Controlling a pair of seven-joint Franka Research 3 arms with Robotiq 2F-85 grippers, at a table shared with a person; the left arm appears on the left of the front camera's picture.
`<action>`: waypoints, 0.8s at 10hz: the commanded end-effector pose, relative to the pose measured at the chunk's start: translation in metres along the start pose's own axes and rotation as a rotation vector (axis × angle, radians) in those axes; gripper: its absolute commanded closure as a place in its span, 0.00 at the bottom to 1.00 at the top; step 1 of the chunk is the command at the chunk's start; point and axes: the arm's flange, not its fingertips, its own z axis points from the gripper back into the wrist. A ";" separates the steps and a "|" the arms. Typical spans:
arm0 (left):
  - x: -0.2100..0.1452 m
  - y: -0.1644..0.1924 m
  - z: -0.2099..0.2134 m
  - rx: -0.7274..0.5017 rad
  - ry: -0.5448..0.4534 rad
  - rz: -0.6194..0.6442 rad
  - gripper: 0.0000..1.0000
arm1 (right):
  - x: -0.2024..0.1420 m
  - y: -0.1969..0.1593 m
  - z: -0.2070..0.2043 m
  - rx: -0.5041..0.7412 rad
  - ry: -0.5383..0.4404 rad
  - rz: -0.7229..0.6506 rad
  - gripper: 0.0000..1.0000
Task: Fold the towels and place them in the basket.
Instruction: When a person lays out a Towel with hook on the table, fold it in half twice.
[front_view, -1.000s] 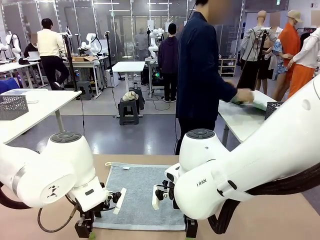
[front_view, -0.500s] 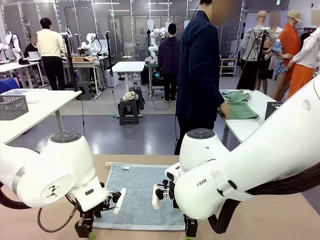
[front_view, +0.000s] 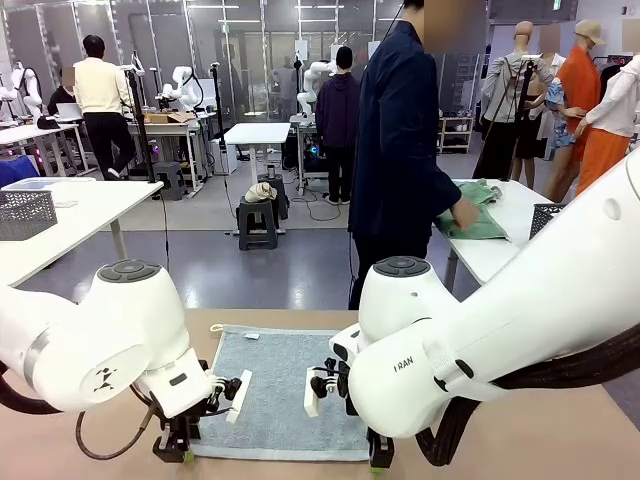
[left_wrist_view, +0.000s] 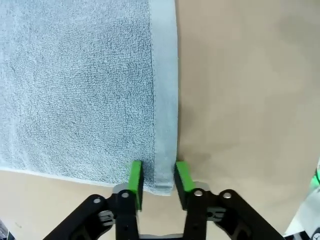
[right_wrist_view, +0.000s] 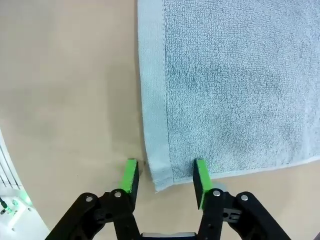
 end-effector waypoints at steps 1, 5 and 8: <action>-0.001 -0.004 -0.001 0.036 0.005 0.000 0.85 | 0.005 -0.003 -0.002 -0.019 0.013 -0.010 0.64; 0.000 -0.002 0.002 0.032 0.009 -0.010 1.00 | 0.005 -0.004 0.004 -0.012 0.025 0.000 1.00; 0.001 -0.002 0.003 0.027 0.009 -0.016 1.00 | 0.007 -0.004 0.004 -0.018 0.039 0.019 1.00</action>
